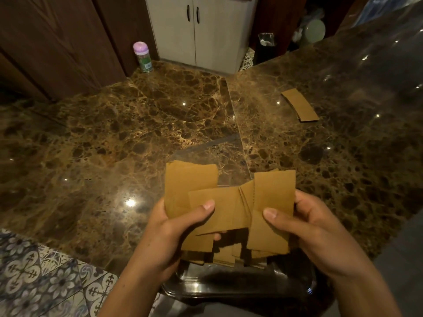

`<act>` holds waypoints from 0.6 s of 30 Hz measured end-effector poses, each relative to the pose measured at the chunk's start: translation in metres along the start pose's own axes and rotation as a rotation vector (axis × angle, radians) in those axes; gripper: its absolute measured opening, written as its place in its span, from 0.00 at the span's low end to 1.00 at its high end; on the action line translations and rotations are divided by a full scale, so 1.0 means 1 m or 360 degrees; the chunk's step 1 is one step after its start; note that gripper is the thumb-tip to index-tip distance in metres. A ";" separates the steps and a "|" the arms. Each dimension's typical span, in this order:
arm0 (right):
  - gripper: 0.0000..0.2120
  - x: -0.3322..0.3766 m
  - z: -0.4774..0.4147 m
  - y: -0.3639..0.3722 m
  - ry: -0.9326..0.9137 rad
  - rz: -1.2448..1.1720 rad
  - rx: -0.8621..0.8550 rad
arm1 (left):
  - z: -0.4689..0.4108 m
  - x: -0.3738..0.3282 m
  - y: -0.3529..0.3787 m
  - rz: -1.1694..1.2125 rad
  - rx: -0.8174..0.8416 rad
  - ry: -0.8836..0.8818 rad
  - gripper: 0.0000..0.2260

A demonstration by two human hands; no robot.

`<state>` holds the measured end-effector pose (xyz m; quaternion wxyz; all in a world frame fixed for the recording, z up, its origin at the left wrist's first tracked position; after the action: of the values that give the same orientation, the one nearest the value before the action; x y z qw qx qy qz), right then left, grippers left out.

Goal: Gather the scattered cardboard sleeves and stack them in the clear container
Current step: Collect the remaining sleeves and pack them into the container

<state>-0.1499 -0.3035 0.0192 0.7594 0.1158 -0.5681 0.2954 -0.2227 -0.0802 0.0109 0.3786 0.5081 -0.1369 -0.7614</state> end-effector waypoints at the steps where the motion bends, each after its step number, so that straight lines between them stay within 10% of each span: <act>1: 0.14 0.002 -0.001 -0.001 -0.0025 0.0053 0.0040 | 0.000 0.000 0.000 -0.0047 0.0047 -0.0032 0.12; 7: 0.11 0.008 -0.006 0.004 -0.0084 0.0237 0.0193 | -0.004 -0.002 0.004 -0.0110 0.0109 -0.0086 0.08; 18: 0.19 0.000 -0.006 0.032 0.0121 -0.0576 -0.0058 | -0.002 0.000 0.004 0.0076 -0.0142 0.0032 0.26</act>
<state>-0.1641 -0.2751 0.0122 0.8230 0.1910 -0.5141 0.1477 -0.2192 -0.0824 0.0122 0.4202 0.4950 -0.1111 -0.7523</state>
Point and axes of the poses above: each hand's wrist, its own z-axis away from the middle knuckle, its own y-axis out of the palm, x = y × z, the point moved 1 cm from there along -z, towards the middle knuckle, and after that the axes turned 15 degrees about z, right-handed, at the moved point
